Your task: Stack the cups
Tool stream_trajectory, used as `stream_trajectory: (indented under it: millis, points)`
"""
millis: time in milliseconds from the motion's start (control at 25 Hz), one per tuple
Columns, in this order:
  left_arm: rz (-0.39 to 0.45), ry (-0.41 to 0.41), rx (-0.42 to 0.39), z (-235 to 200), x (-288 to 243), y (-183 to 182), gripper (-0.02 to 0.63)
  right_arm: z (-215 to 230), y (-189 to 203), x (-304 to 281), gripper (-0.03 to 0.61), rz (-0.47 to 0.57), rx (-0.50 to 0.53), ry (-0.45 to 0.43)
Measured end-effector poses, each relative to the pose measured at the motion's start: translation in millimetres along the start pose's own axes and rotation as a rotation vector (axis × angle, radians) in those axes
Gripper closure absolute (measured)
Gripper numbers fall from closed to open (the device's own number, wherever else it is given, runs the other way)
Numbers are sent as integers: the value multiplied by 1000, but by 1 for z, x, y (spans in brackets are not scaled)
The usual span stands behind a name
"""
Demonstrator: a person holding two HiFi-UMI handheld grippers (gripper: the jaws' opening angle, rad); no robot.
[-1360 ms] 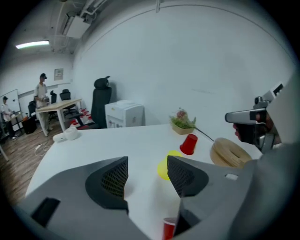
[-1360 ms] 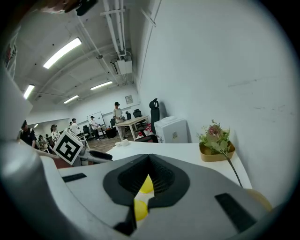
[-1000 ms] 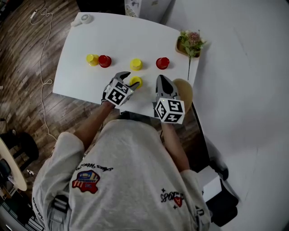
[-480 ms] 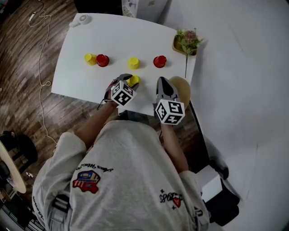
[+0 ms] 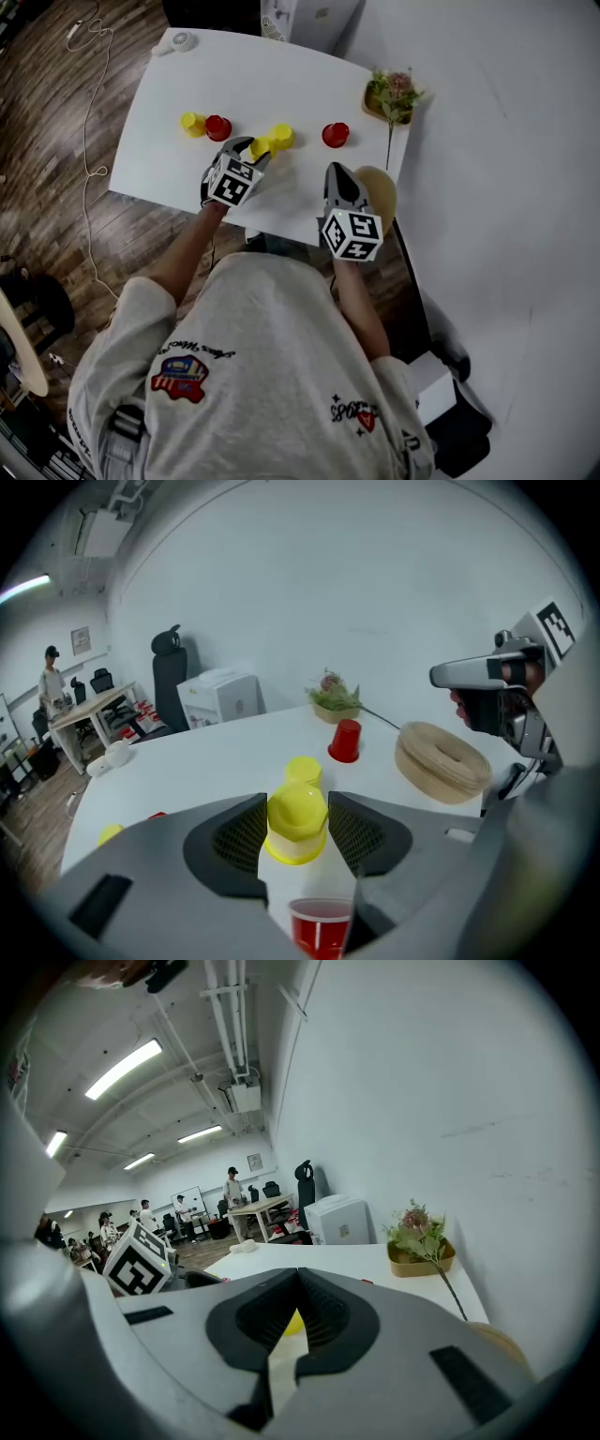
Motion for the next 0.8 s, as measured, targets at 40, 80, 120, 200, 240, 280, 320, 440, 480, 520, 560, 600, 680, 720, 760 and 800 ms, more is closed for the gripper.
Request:
stream_trajectory:
  millis: [40,80,120,200,240,280,320,440,480,520,560,600,680,720,760,800]
  points:
    - [0,-14,19,-9,1,0,411,0,0,-1,578,-1,0,-1]
    - [-1,-27,40,-18,1,0,411,1,0,-2,578,-2,1,-3]
    - [-2,-39,61,-27,0,1,411,1,-1,-3,578,-3,1,-4]
    - [-10,-62,96,-43,-2,3,411,2,-1,-5,578,-7,1,-4]
    - [-17,-73,106,-49,-4,5,411,3,-1,-6,578,-9,0,-3]
    - [-25,-81,113,-55,-7,6,411,4,-1,-7,578,-10,0,-3]
    - [-31,-86,119,-59,-9,8,411,4,-2,-8,578,-12,0,-2]
    - [-42,-87,134,-67,-16,10,411,7,-2,-9,578,-16,-1,2]
    - [-43,-84,139,-68,-17,9,411,8,-3,-10,578,-17,-2,4]
    - [-44,-82,142,-68,-19,9,411,9,-3,-10,578,-19,-3,5]
    - [-47,-81,143,-69,-21,8,411,10,-3,-11,578,-21,-3,7]
    - [-52,-81,143,-69,-22,8,411,11,-3,-11,578,-22,-4,8]
    - [-65,-83,142,-70,-26,8,411,11,-4,-13,578,-23,-4,10]
    - [-69,-83,143,-71,-27,9,411,11,-5,-13,578,-23,-4,10]
    - [-72,-83,145,-72,-28,9,411,11,-6,-14,578,-23,-4,11]
    - [-73,-81,147,-73,-29,9,411,12,-6,-14,578,-23,-5,12]
Point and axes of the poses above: the fingertips, and each gripper's own axes: x backward along the fingers, z to its right, y out of its underside, the point moved 7 cm from there along x, backward along the fingers, and after that the axes turned 9 degrees about -z, right-handed, at the moved point
